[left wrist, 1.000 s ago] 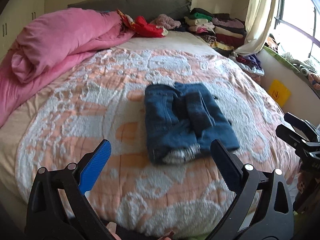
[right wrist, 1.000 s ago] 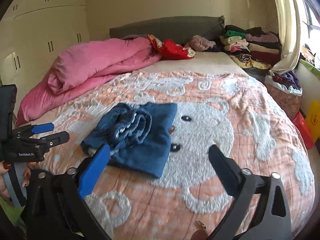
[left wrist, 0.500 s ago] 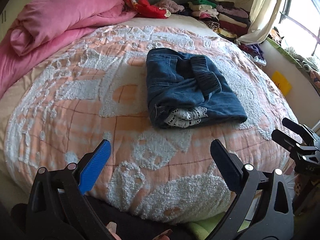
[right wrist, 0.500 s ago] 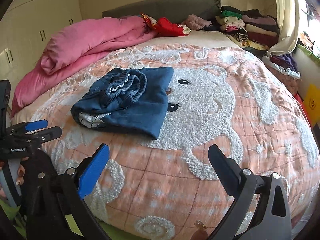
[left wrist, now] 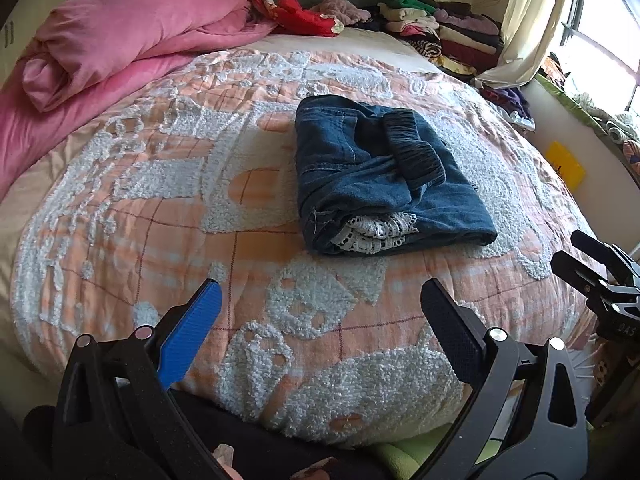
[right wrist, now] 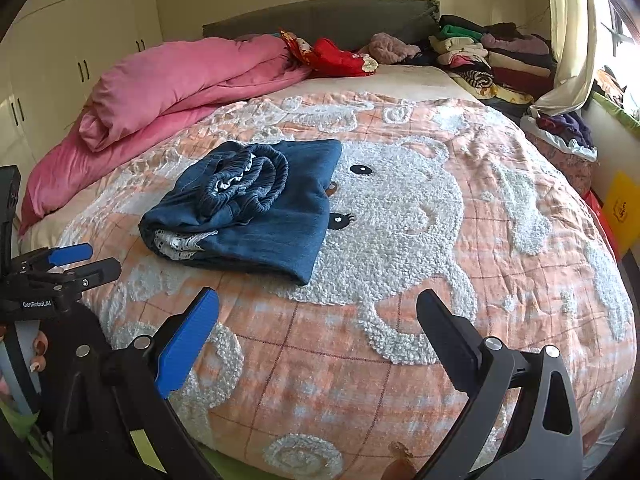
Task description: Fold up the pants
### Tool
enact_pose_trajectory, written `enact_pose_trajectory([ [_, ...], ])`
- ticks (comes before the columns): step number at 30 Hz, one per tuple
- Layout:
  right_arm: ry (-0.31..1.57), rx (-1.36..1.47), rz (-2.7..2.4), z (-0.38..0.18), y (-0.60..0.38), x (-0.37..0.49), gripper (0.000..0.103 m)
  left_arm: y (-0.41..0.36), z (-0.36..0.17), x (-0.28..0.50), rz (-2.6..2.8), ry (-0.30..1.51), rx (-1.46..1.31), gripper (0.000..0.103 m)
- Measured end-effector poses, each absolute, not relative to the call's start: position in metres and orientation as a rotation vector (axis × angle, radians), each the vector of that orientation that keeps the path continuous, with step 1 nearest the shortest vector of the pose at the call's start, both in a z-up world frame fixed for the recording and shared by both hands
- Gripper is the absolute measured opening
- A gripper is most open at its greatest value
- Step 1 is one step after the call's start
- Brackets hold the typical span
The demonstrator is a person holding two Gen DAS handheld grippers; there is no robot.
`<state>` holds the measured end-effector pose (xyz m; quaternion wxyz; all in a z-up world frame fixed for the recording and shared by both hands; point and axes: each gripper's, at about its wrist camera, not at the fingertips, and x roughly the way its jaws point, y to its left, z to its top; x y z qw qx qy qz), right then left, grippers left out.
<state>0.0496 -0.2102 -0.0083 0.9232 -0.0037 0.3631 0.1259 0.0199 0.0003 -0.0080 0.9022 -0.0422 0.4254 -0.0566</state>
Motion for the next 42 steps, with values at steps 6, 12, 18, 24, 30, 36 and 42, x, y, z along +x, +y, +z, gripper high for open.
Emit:
enact_pose_trajectory([
  [6, 0.746, -0.011, 0.262, -0.0077, -0.2093, 0.0494, 0.098, 0.0003, -0.0073, 0.0186, -0.11, 0.879, -0.085, 0.093],
  [12, 0.746, -0.012, 0.262, -0.0075, -0.2089, 0.0492, 0.098, 0.0009, -0.006, 0.0178, -0.111, 0.876, -0.084, 0.093],
  [18, 0.745, -0.013, 0.265, -0.0076, -0.208, 0.0498, 0.098, 0.0007, -0.0062, 0.0178, -0.11, 0.877, -0.084, 0.093],
  [24, 0.744, -0.014, 0.264, -0.0071, -0.2075, 0.0493, 0.098, 0.0011, -0.0056, 0.017, -0.109, 0.882, -0.083, 0.093],
  [30, 0.744, -0.015, 0.265, -0.0069, -0.2079, 0.0493, 0.098, 0.0016, -0.0059, 0.0173, -0.108, 0.882, -0.082, 0.093],
  [36, 0.745, -0.015, 0.263, -0.0069, -0.2075, 0.0492, 0.098, 0.0025, -0.0047, 0.017, -0.108, 0.879, -0.083, 0.093],
  [42, 0.747, -0.014, 0.261, -0.007, -0.2081, 0.0491, 0.098, 0.0041, -0.0037, 0.0171, -0.109, 0.88, -0.084, 0.093],
])
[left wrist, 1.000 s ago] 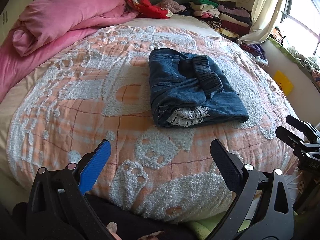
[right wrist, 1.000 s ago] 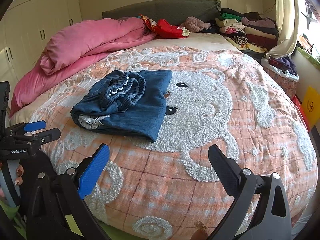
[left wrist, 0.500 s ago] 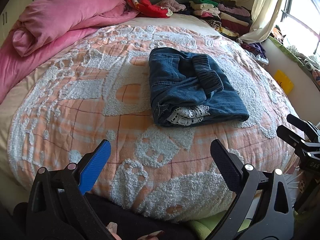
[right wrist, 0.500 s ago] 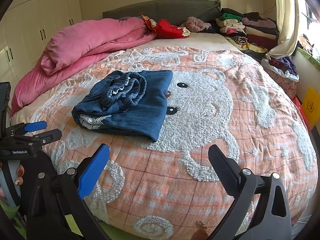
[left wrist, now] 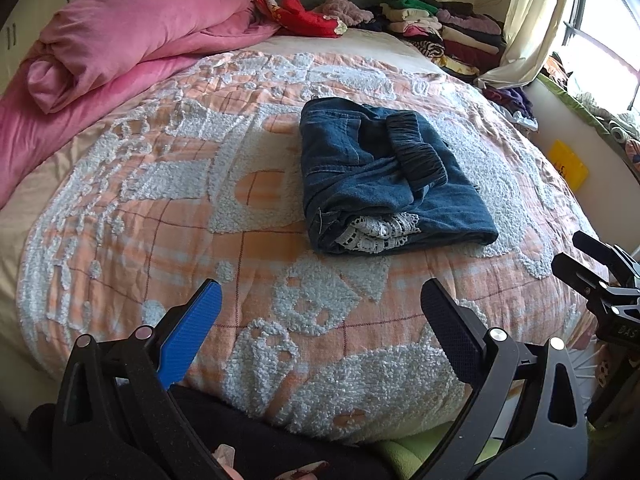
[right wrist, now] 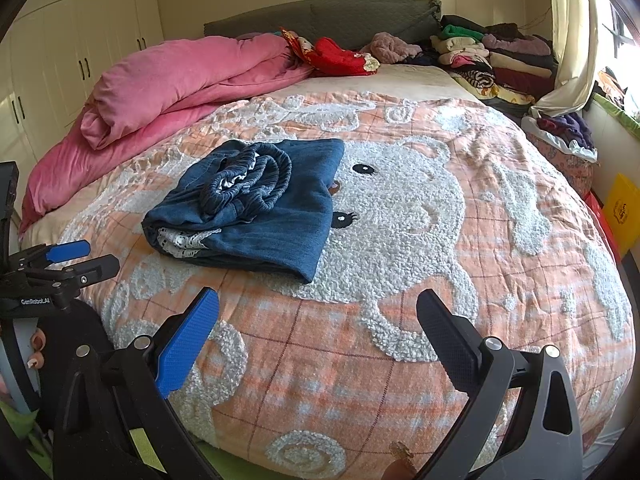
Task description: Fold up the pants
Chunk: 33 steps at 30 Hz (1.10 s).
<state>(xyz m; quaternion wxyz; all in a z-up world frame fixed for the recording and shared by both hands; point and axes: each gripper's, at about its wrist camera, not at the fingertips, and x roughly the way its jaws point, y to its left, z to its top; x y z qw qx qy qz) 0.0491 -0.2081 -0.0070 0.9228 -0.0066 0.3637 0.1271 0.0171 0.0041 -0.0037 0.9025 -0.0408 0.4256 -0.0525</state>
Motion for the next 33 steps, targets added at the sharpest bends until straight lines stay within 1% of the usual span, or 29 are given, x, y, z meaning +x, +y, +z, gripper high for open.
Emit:
enact_pose_trajectory([
  [33, 0.746, -0.024, 0.247, -0.0036, -0.2148, 0.0511, 0.098, 0.0035, -0.0028, 0.0149, -0.11, 0.889, -0.085, 0.093],
])
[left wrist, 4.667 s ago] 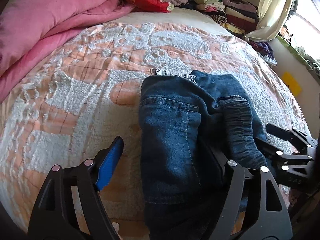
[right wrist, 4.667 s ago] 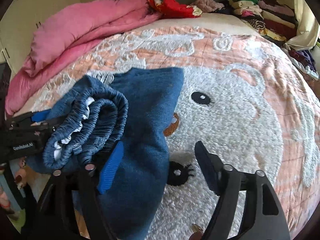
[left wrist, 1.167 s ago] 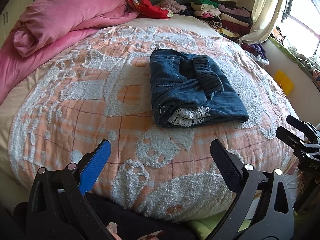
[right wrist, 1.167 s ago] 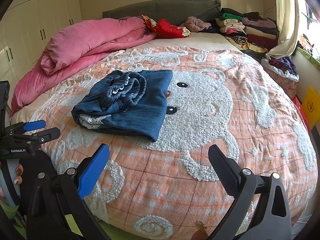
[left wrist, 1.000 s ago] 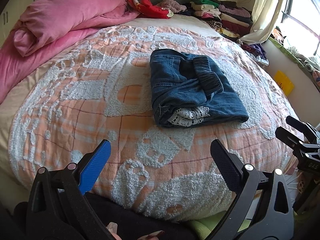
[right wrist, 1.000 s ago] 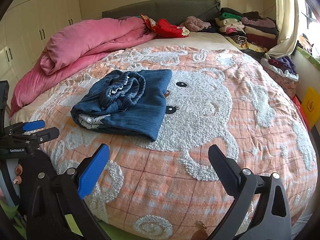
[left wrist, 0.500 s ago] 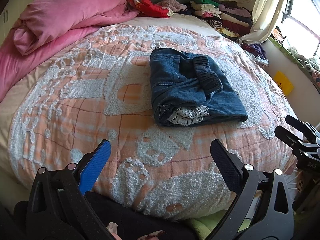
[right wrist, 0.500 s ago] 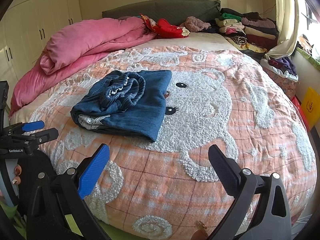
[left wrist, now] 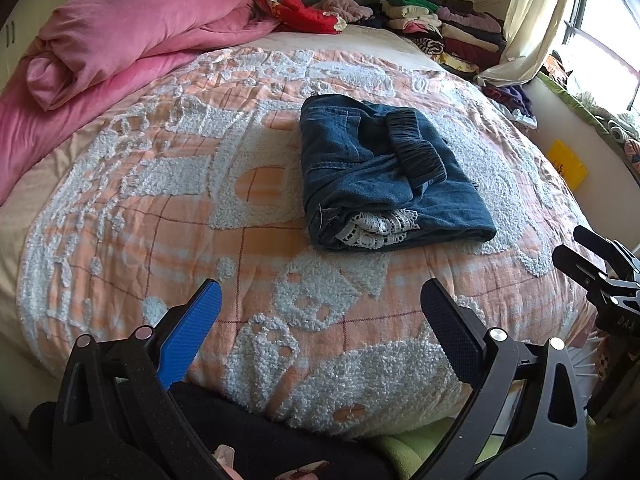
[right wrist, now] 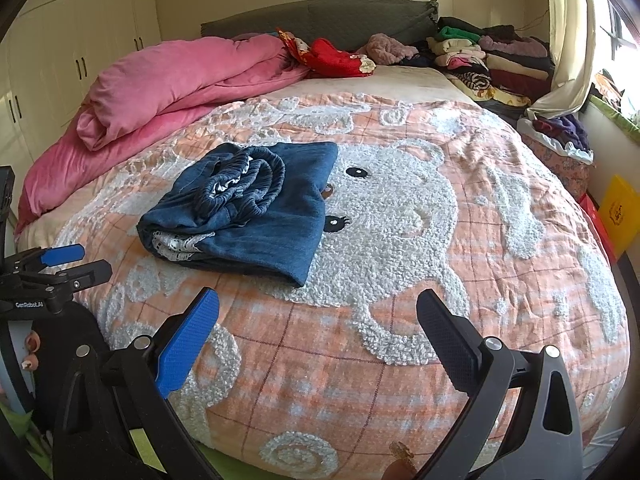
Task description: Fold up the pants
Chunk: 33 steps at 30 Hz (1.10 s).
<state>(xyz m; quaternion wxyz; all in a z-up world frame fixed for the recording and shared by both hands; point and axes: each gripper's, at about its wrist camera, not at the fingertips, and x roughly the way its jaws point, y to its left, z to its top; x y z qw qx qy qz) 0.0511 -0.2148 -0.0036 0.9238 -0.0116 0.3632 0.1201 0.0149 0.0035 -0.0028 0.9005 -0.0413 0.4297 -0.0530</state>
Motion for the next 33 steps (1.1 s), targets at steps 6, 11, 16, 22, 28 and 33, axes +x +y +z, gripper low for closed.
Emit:
enact_pose_trajectory([
  [6, 0.745, -0.026, 0.24, -0.003, -0.215, 0.051, 0.098, 0.002, -0.004, 0.014, -0.113, 0.891, -0.081, 0.093],
  [11, 0.75, -0.024, 0.233, -0.005, -0.216, 0.052, 0.098, 0.004, -0.007, 0.013, -0.127, 0.906, -0.084, 0.093],
  [16, 0.761, -0.022, 0.214, -0.011, -0.222, 0.055, 0.098, 0.021, -0.011, 0.017, -0.114, 0.92, -0.123, 0.093],
  [22, 0.759, 0.007, 0.117, -0.015, -0.256, 0.074, 0.098, 0.069, -0.012, 0.039, 0.032, 0.943, -0.168, 0.093],
  [28, 0.766, 0.029, -0.046, -0.019, -0.325, 0.124, 0.098, 0.154, -0.014, 0.092, 0.234, 0.952, -0.22, 0.093],
  [33, 0.796, 0.077, -0.191, -0.031, -0.404, 0.187, 0.098, 0.226, -0.048, 0.17, 0.4, 1.054, -0.23, 0.093],
])
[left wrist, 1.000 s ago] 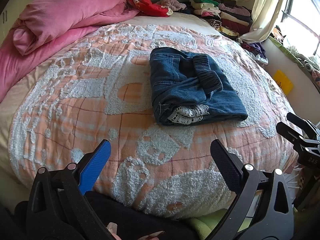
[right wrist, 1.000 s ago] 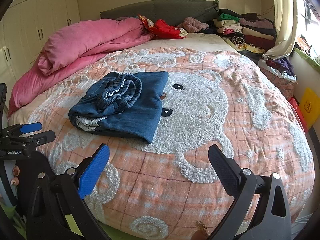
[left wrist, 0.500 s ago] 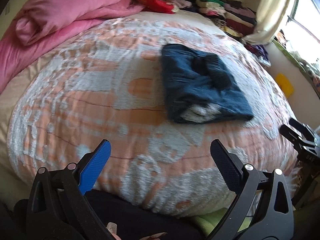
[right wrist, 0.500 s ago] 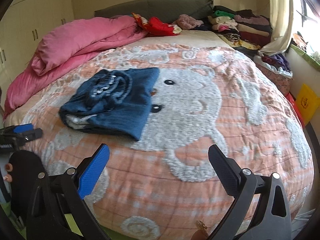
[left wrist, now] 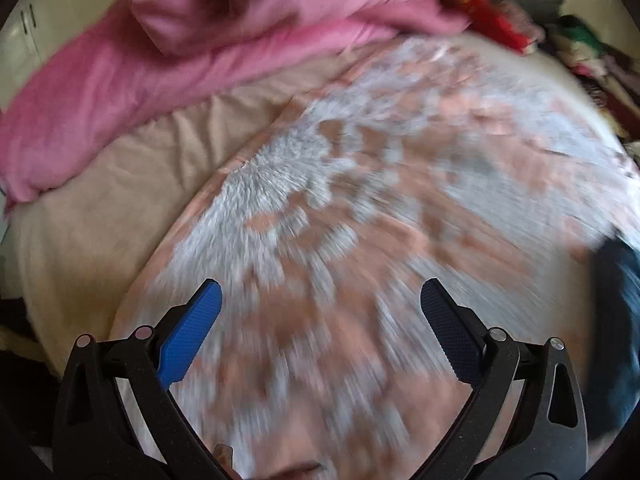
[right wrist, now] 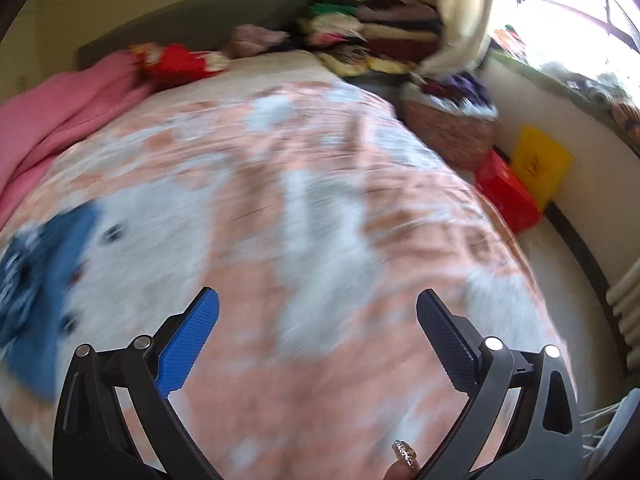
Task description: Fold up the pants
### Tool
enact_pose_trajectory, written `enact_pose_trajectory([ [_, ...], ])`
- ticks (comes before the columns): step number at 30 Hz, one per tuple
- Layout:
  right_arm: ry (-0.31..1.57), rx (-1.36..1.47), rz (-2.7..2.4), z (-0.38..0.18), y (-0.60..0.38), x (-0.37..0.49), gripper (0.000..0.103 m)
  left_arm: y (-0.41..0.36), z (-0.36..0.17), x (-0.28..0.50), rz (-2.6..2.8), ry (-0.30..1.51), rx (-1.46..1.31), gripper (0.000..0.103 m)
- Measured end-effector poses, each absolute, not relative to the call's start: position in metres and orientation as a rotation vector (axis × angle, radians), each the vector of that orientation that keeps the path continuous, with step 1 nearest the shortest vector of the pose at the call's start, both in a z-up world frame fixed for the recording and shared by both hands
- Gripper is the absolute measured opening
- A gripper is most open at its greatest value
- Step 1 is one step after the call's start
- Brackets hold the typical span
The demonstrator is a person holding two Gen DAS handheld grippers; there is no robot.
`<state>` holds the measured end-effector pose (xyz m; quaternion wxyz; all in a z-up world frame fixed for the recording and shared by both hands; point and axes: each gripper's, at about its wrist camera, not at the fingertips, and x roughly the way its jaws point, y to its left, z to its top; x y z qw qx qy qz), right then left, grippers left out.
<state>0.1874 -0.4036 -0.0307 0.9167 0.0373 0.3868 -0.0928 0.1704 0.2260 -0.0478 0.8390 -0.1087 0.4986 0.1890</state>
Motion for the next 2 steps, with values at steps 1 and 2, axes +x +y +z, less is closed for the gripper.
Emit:
enact_pose_trajectory([
  [1, 0.815, 0.106, -0.236, -0.035, -0.426, 0.204, 0.098, 0.237, -0.061, 0.186, 0.397, 1.095, -0.258, 0.093],
  [2, 0.823, 0.135, -0.263, -0.039, -0.441, 0.215, 0.099, 0.241, -0.069, 0.195, 0.403, 1.103, -0.257, 0.094],
])
